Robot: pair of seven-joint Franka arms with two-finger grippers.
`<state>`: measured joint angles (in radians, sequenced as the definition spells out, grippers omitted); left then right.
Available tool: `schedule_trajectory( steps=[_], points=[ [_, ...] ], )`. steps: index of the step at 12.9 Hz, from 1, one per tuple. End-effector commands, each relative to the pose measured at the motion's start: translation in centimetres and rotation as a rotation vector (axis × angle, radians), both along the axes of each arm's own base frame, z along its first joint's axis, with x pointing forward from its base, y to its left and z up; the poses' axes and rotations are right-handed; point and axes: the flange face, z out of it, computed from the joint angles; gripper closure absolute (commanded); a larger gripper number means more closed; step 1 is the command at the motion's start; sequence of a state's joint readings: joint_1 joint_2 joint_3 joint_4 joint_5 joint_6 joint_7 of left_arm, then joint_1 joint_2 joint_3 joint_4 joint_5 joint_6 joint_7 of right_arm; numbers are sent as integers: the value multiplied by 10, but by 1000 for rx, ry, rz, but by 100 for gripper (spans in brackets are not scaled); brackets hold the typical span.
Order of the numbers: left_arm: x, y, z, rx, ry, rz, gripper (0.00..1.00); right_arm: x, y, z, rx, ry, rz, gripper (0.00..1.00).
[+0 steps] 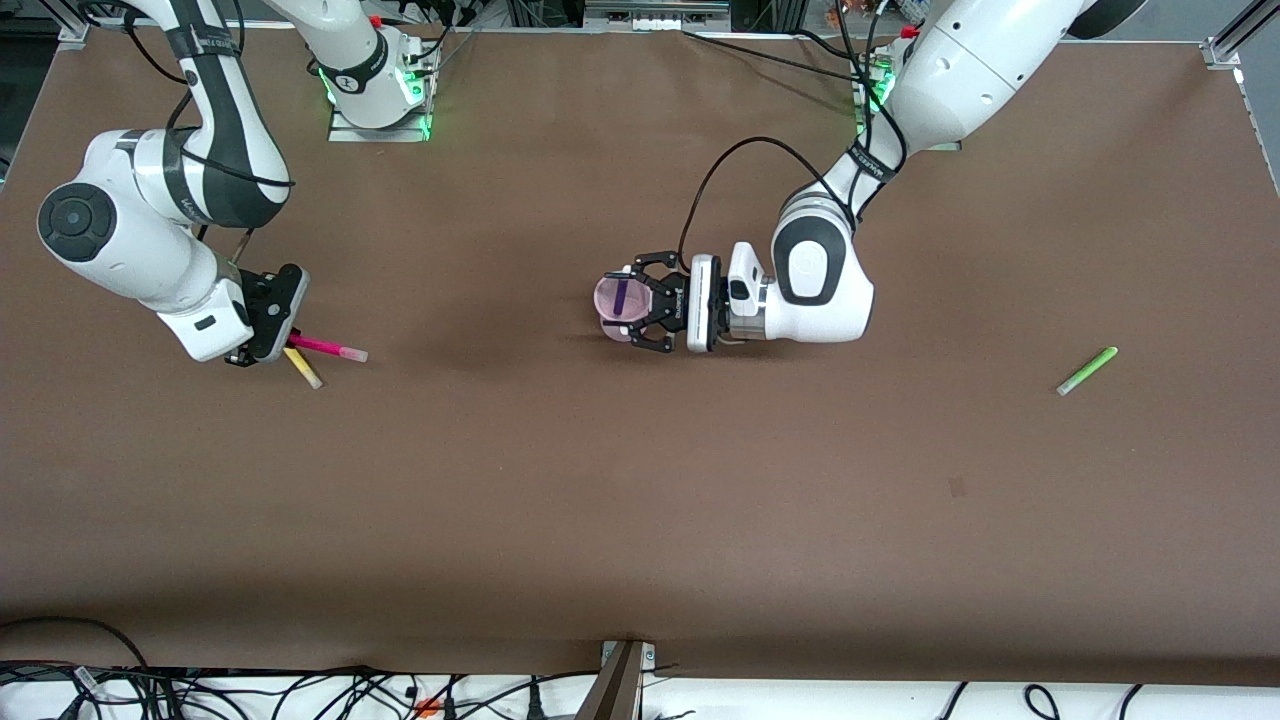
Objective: Organize pens into pink holder with both arms
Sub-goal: 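Carry the blue marker with the left gripper over the pink holder, then drop the blue marker into the holder while the right gripper lifts the pink marker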
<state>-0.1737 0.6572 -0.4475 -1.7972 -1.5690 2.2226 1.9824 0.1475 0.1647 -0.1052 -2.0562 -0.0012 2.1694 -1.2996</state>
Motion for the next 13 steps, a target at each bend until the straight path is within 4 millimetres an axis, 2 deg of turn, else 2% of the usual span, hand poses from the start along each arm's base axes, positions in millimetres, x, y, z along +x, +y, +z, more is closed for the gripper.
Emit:
schedule_trajectory(
  steps=[1, 3, 5, 8, 10, 12, 13],
  points=[
    [4, 12, 13, 4, 77, 6, 0, 7, 14, 25, -13, 45, -21, 98],
    [11, 23, 22, 50, 168, -9, 0, 6, 31, 52, -39, 93, -118, 97],
    [22, 40, 43, 138, 280, -30, 0, 3, 68, 91, -154, 117, -191, 97],
    [50, 80, 70, 275, 382, -83, 0, -25, 154, 121, -320, 108, -348, 98],
    [66, 114, 86, 422, 433, -130, 0, -57, 240, 131, -347, 52, -318, 98],
    [73, 154, 94, 595, 505, -169, 0, -85, 297, 132, -374, 27, -309, 99],
    [75, 175, 96, 674, 543, -181, 0, -97, 316, 131, -382, 2, -273, 99]
  ],
)
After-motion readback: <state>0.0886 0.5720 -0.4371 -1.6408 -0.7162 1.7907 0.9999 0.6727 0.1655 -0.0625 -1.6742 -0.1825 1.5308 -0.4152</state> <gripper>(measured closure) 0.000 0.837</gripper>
